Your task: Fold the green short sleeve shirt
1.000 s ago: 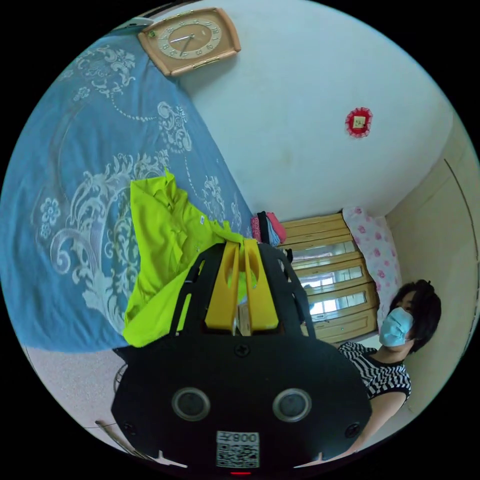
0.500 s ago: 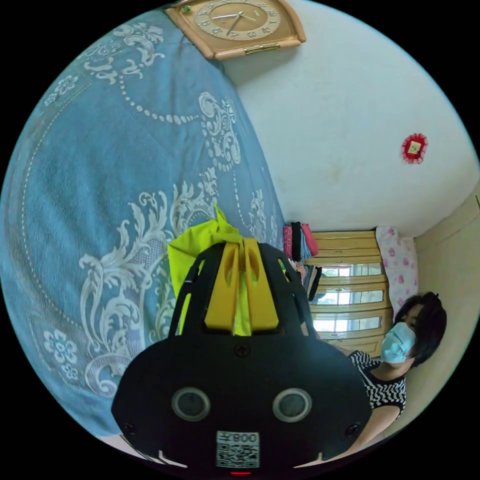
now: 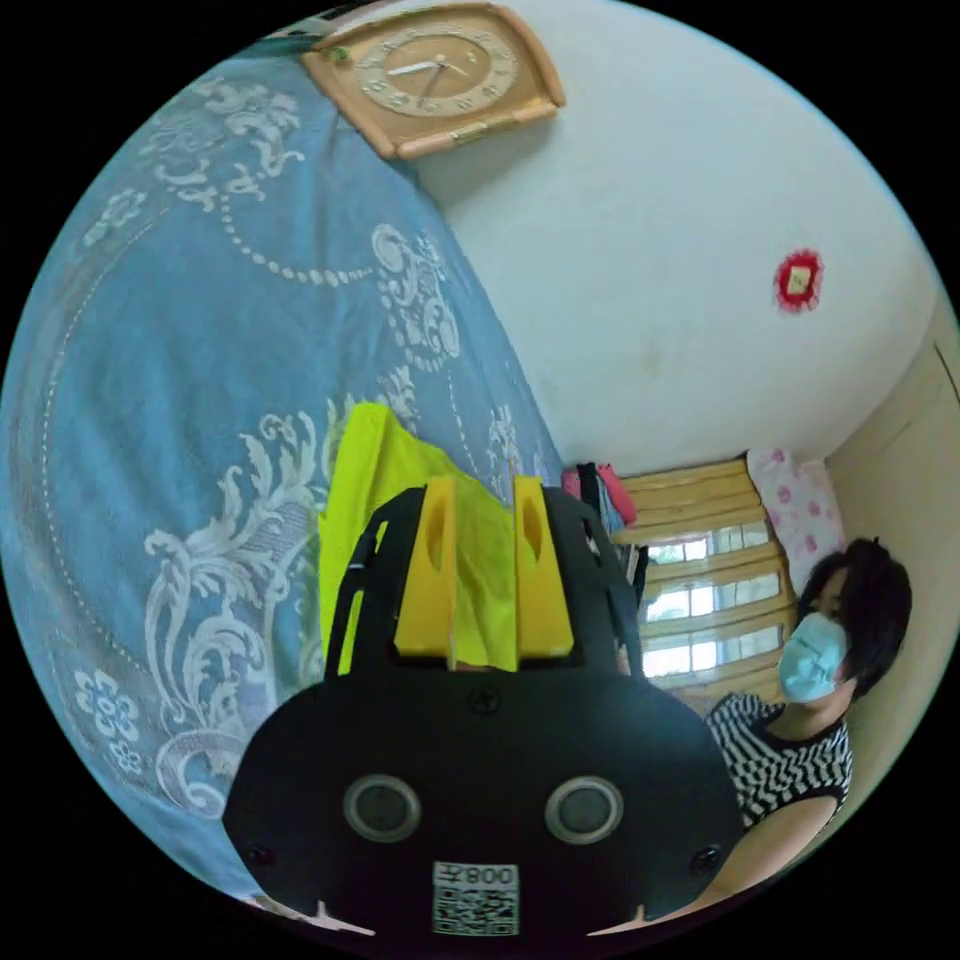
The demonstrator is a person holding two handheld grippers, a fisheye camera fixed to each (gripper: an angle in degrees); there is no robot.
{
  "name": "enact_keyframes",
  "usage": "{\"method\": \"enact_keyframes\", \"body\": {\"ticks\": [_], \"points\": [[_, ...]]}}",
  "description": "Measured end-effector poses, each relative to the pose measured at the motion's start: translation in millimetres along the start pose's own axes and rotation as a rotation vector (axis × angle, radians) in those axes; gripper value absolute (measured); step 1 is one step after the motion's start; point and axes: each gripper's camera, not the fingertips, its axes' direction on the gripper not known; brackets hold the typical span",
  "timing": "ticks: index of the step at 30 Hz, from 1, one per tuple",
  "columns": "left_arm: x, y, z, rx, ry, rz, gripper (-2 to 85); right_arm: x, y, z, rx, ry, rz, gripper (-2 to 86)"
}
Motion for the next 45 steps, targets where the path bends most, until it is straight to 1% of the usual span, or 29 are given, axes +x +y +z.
{"method": "enact_keyframes", "body": {"ticks": [1, 3, 4, 6, 7, 9, 10, 12, 14, 15, 17, 22, 27, 33, 37, 41, 43, 45], "points": [[4.5, 1.2, 8.1, -0.03, -0.002, 0.021, 8.8, -20.8, -2.3, 9.1, -0.031, 0.034, -0.062, 6.8], [23.2, 5.5, 45.3, -0.154, -0.048, 0.117, 9.1, -51.4, -6.4, 33.8, -0.132, 0.096, -0.155, 6.8], [27.9, 5.8, 55.0, -0.184, -0.069, 0.145, 9.3, -70.0, -9.7, 53.4, -0.211, 0.147, -0.213, 6.9], [45.8, 3.2, 93.9, -0.292, -0.198, 0.264, 10.1, -94.7, -15.3, 80.0, -0.295, 0.24, -0.286, 7.1], [49.5, 1.8, 103.1, -0.314, -0.233, 0.29, 10.1, -108.9, -19.4, 94.5, -0.332, 0.297, -0.328, 7.2], [63.5, -2.5, 135.1, -0.358, -0.389, 0.393, 10.1, -128.5, -24.4, 112.8, -0.358, 0.402, -0.386, 7.2], [66.5, -3.1, 142.1, -0.363, -0.432, 0.418, 10.0, -139.4, -26.0, 123.7, -0.366, 0.476, -0.421, 7.2], [72.0, -2.4, 169.0, -0.383, -0.605, 0.486, 8.2, -150.8, -26.8, 140.7, -0.398, 0.56, -0.455, 7.0], [69.9, 1.0, 187.7, -0.42, -0.704, 0.516, 5.9, -156.4, -25.7, 161.0, -0.447, 0.66, -0.469, 6.5], [67.8, 4.0, 196.2, -0.429, -0.754, 0.524, 4.1, -156.8, -25.5, 164.8, -0.454, 0.675, -0.466, 6.2], [68.2, 6.5, 199.4, -0.403, -0.77, 0.533, 2.1, -161.9, -24.8, 169.6, -0.432, 0.672, -0.457, 4.4], [67.1, 9.6, 192.4, -0.365, -0.708, 0.495, 0.7, -176.7, -25.3, 165.3, -0.392, 0.641, -0.451, 1.1], [77.7, 13.7, 172.1, -0.275, -0.614, 0.499, 0.5, -195.8, -19.9, 155.7, -0.341, 0.627, -0.475, 0.4], [76.8, 6.7, 159.7, -0.216, -0.607, 0.495, 0.5, -208.5, -21.4, 147.7, -0.275, 0.595, -0.478, 0.2], [65.3, 1.8, 159.1, -0.218, -0.627, 0.48, 0.6, -200.8, -23.9, 153.7, -0.294, 0.602, -0.455, 0.4], [35.7, -0.3, 163.0, -0.273, -0.659, 0.41, 1.4, -172.8, -24.3, 164.3, -0.358, 0.599, -0.359, 1.0], [27.7, 1.3, 158.8, -0.274, -0.649, 0.389, 2.3, -167.3, -20.5, 161.5, -0.344, 0.591, -0.344, 1.6], [27.9, 6.1, 142.8, -0.236, -0.619, 0.394, 3.5, -167.0, -14.0, 155.4, -0.318, 0.603, -0.354, 2.9]]}}
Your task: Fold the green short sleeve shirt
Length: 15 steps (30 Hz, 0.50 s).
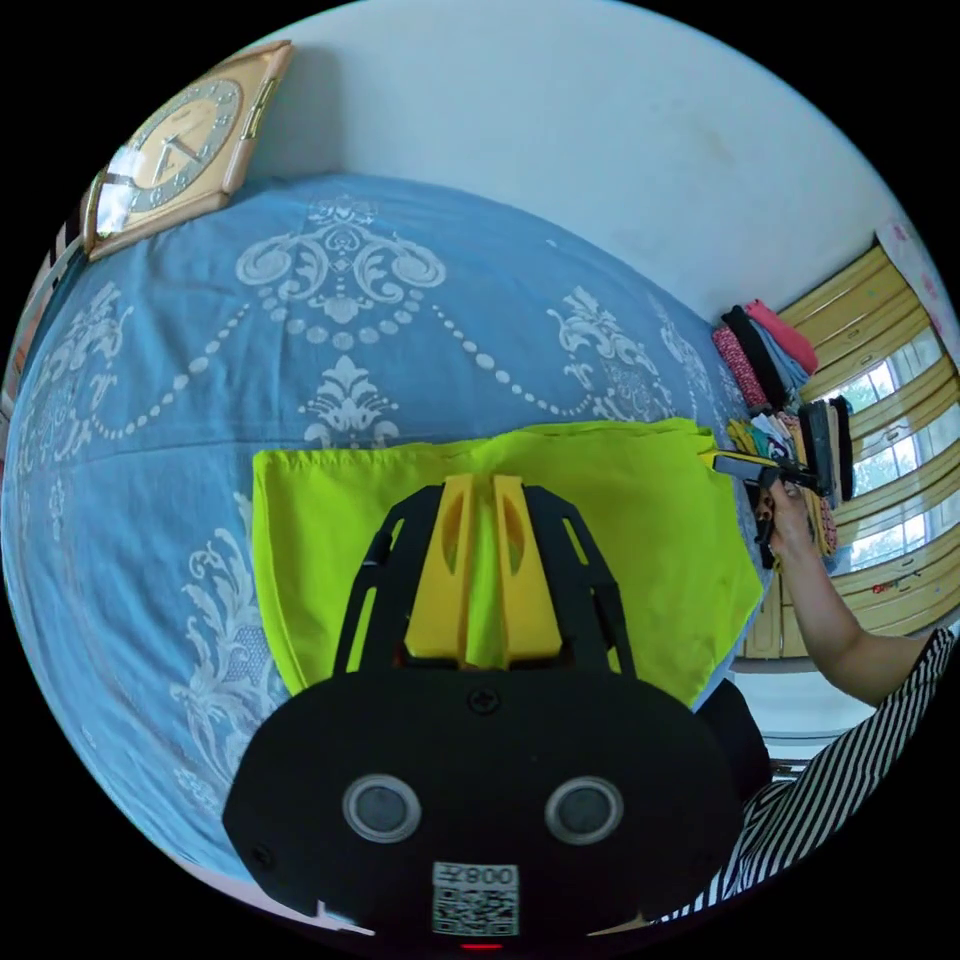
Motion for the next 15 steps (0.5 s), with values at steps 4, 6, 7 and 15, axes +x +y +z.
{"method": "enact_keyframes", "body": {"ticks": [4, 6, 7, 15], "points": [[-8.4, 24.4, -33.8, 0.101, 0.002, 0.007, 4.2, 0.4, 30.2, -13.6, 0.047, 0.019, -0.003, 3.4], [-19.9, 45.1, -50.2, 0.134, -0.026, -0.014, 3.5, 0.6, 49.4, -17.1, 0.056, 0.011, -0.005, 2.8], [-23.4, 49.5, -51.9, 0.131, -0.041, -0.018, 3.2, 0.3, 63.1, -17.4, 0.065, 0.003, -0.012, 2.2], [-92.9, 85.8, -56.9, 0.054, -0.131, -0.237, 1.0, 42.7, 110.1, 13.6, -0.015, -0.087, 0.1, 1.5]]}}
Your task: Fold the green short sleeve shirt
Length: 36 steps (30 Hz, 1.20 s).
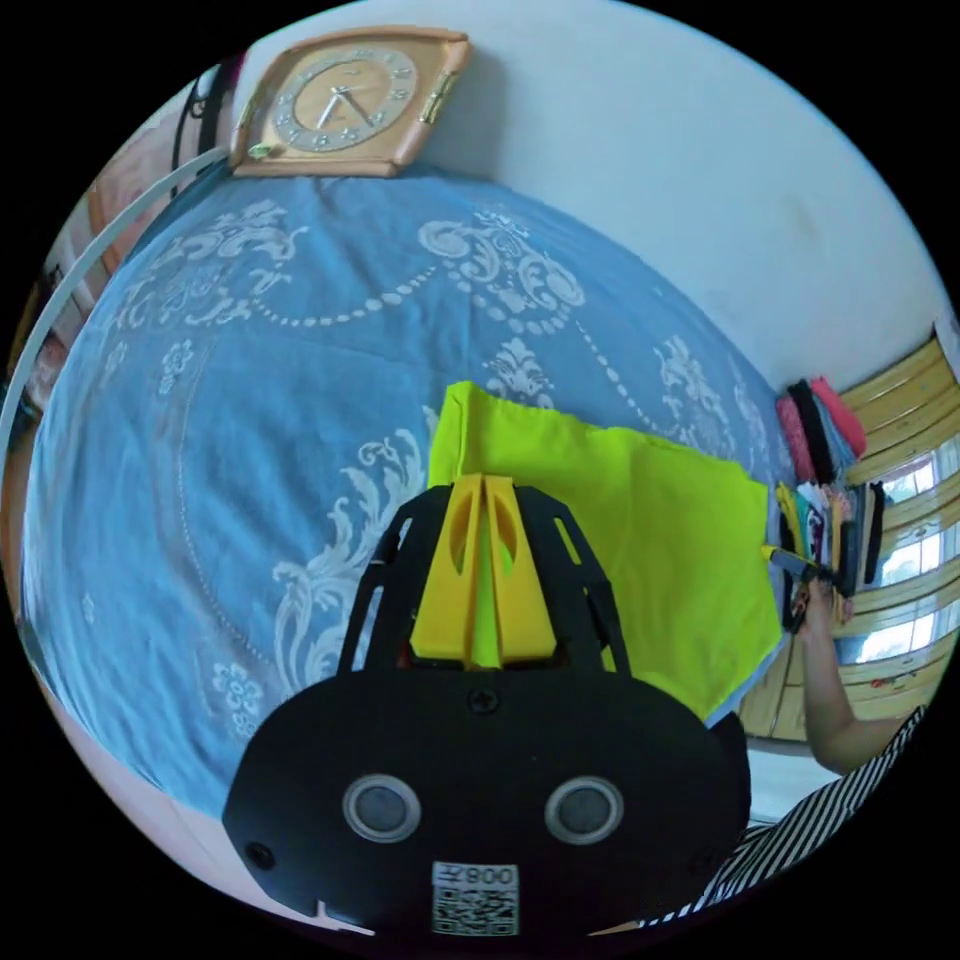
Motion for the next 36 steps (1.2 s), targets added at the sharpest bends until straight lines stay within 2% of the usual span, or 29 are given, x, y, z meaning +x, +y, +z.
{"method": "enact_keyframes", "body": {"ticks": [7, 12, 17, 24, 27, 31, 36], "points": [[-27.5, 61.3, -43.4, 0.018, 0.087, 0.024, 4.6, 25.5, 67.7, -19.2, 0.091, -0.045, 0.042, 5.6], [-76.4, 154.5, -64.3, 0.01, 0.279, -0.147, 9.4, 47.7, 134.0, -6.6, 0.027, -0.138, 0.098, 7.4], [-103.4, 207.1, -57.5, -0.018, 0.369, -0.256, 9.6, 75.6, 187.1, 14.8, 0.046, -0.252, 0.181, 7.9], [-100.0, 210.0, -33.3, -0.11, 0.295, -0.201, 2.2, 94.6, 199.3, 38.2, 0.042, -0.287, 0.167, 2.9], [-98.7, 215.2, -32.8, -0.098, 0.315, -0.189, 1.1, 99.3, 208.7, 43.5, 0.022, -0.304, 0.15, 1.1], [-102.8, 229.3, -40.0, -0.054, 0.337, -0.192, 0.7, 116.8, 238.5, 39.9, 0.064, -0.422, 0.125, 0.4], [-107.4, 260.1, -24.8, -0.065, 0.347, -0.204, 0.5, 142.0, 271.6, 63.7, 0.021, -0.47, 0.181, 0.1]]}}
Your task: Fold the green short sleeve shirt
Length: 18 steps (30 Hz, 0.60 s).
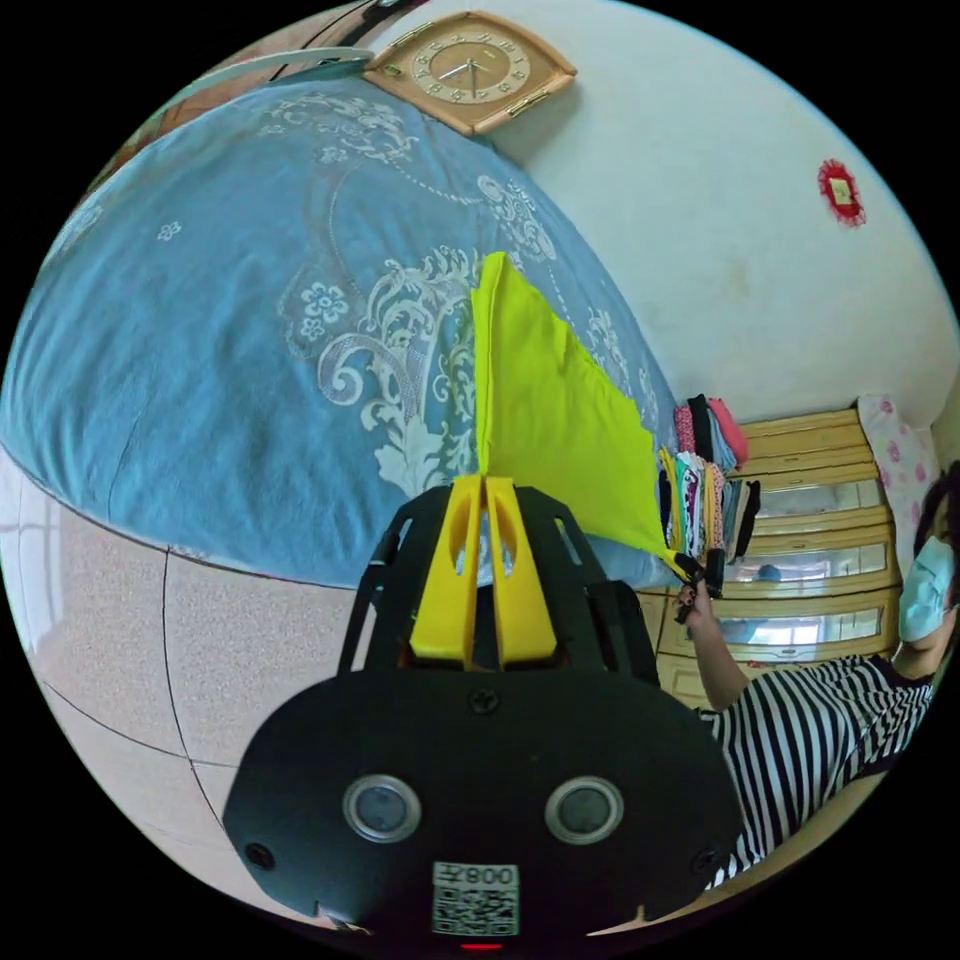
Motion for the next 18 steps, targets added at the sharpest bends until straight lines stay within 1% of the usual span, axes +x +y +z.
{"method": "enact_keyframes", "body": {"ticks": [4, 6, 11, 14, 16, 18], "points": [[-18.6, 17.6, 34.1, -0.033, 0.003, -0.088, 0.7, 37.5, 6.7, 23.4, -0.021, -0.036, 0.088, 0.1], [-22.7, 27.9, 50.6, -0.021, 0.026, -0.12, 0.8, 46.9, 9.5, 27.0, -0.01, -0.055, 0.105, 0.1], [-17.0, 45.1, 76.6, -0.028, -0.012, -0.109, 1.2, 65.9, 19.2, 33.9, -0.013, -0.088, 0.111, 0.1], [-9.7, 59.7, 87.8, 0.021, -0.059, -0.127, 1.4, 74.3, 25.0, 38.0, 0.006, -0.114, 0.113, 0.1], [1.5, 67.5, 96.9, 0.041, -0.057, -0.105, 1.5, 79.6, 28.6, 39.5, 0.024, -0.135, 0.12, 0.2], [26.7, 74.4, 117.3, 0.042, -0.052, -0.035, 1.7, 84.5, 32.3, 40.6, 0.048, -0.156, 0.127, 0.2]]}}
